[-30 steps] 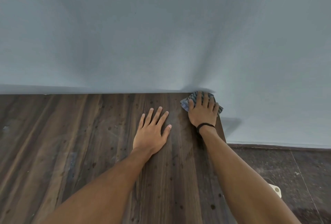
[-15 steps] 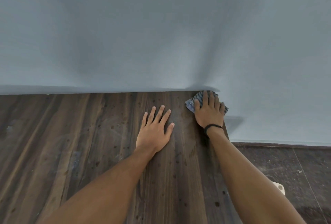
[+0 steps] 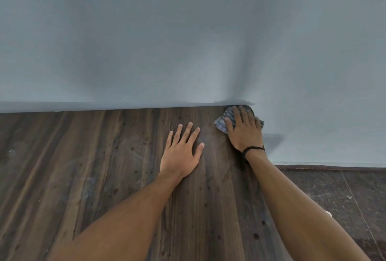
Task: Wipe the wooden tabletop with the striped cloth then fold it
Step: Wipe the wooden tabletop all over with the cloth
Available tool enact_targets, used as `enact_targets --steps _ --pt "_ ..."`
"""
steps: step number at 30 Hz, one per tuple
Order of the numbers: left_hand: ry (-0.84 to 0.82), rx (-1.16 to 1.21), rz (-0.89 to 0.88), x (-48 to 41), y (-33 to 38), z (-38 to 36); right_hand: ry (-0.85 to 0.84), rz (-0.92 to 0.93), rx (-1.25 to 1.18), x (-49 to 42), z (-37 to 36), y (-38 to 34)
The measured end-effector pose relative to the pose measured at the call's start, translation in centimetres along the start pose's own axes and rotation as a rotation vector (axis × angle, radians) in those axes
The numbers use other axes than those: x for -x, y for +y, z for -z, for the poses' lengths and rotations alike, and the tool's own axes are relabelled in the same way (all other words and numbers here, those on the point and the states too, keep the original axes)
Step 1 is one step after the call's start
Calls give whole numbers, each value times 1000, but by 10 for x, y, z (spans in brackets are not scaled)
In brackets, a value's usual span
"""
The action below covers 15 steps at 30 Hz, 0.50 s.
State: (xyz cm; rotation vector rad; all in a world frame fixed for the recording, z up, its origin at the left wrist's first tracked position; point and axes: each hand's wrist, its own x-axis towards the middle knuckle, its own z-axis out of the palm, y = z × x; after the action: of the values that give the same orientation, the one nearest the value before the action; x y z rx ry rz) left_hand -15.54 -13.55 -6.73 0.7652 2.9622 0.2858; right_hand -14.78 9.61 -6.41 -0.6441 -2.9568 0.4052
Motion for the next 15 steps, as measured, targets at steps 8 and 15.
enact_targets --steps 8,15 --pt "-4 4 2 -1 0 -1 0 -35 29 19 -4 -13" --pt "4 15 -6 0 -1 -3 -27 47 13 40 -7 -18"
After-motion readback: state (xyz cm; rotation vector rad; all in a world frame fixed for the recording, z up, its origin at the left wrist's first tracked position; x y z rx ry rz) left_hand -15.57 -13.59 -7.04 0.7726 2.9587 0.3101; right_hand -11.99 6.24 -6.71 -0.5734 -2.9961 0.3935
